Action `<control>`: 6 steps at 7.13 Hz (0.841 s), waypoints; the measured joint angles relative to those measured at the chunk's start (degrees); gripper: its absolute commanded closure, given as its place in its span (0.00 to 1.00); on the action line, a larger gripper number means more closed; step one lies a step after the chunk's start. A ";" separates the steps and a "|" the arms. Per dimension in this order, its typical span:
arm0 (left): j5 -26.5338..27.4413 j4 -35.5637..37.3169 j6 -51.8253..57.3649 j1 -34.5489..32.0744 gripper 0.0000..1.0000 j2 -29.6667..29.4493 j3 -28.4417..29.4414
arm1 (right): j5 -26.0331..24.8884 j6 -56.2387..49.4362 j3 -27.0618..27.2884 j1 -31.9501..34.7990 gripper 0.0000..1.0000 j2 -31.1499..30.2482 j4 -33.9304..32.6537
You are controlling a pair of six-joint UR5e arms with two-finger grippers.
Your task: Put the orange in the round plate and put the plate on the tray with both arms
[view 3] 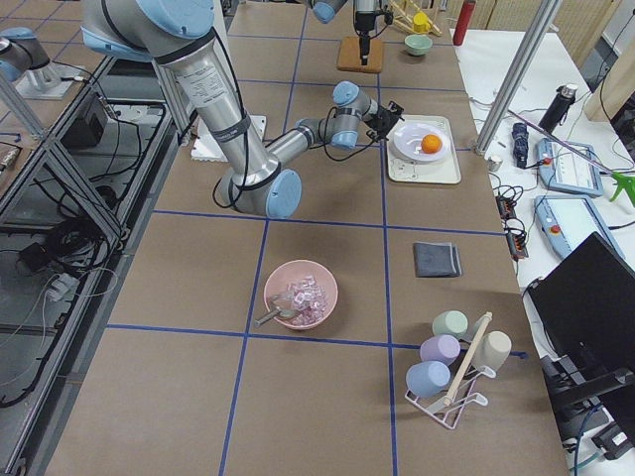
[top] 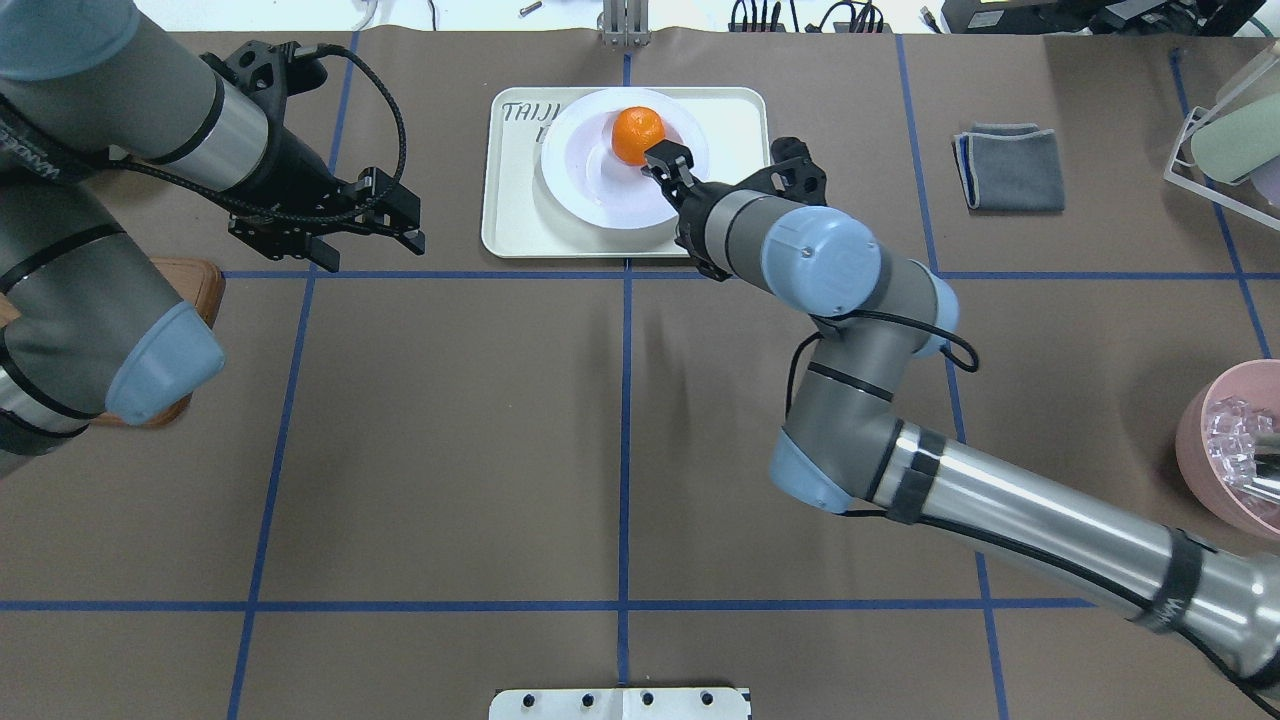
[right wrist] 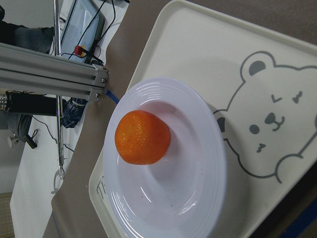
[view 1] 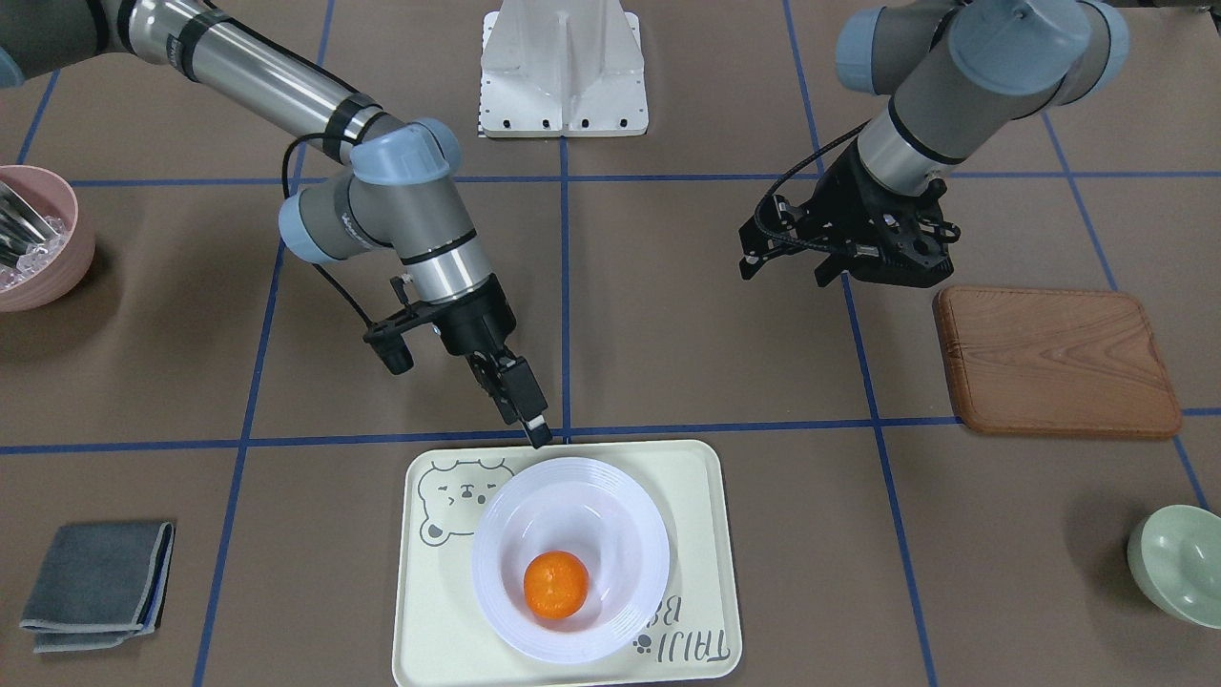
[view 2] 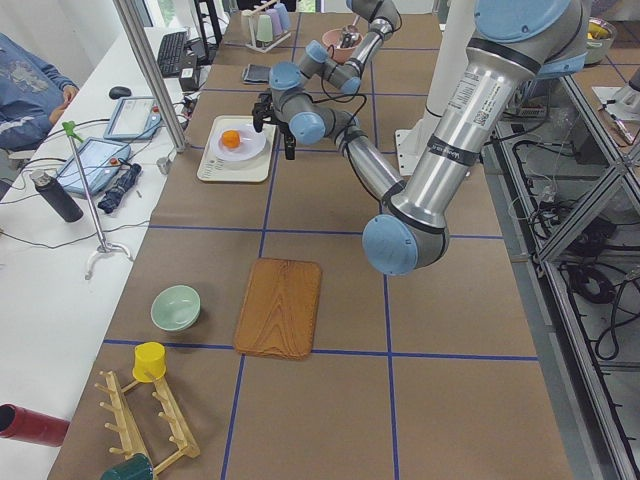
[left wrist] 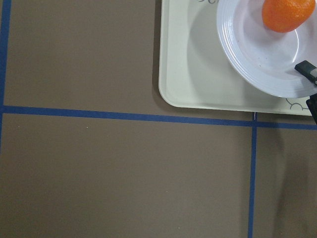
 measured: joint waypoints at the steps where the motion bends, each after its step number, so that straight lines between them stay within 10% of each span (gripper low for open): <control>1: 0.02 0.00 0.04 -0.01 0.02 0.04 0.08 | 3.81 -6.78 8.93 0.41 0.00 -6.61 -2.68; 3: 0.04 0.00 2.74 -0.88 0.02 1.06 0.05 | 15.57 -25.79 17.58 5.61 0.00 -17.32 -4.24; 6: 0.24 0.04 20.87 -7.14 0.02 8.11 0.25 | 40.48 -60.67 15.83 26.40 0.00 -27.13 -6.15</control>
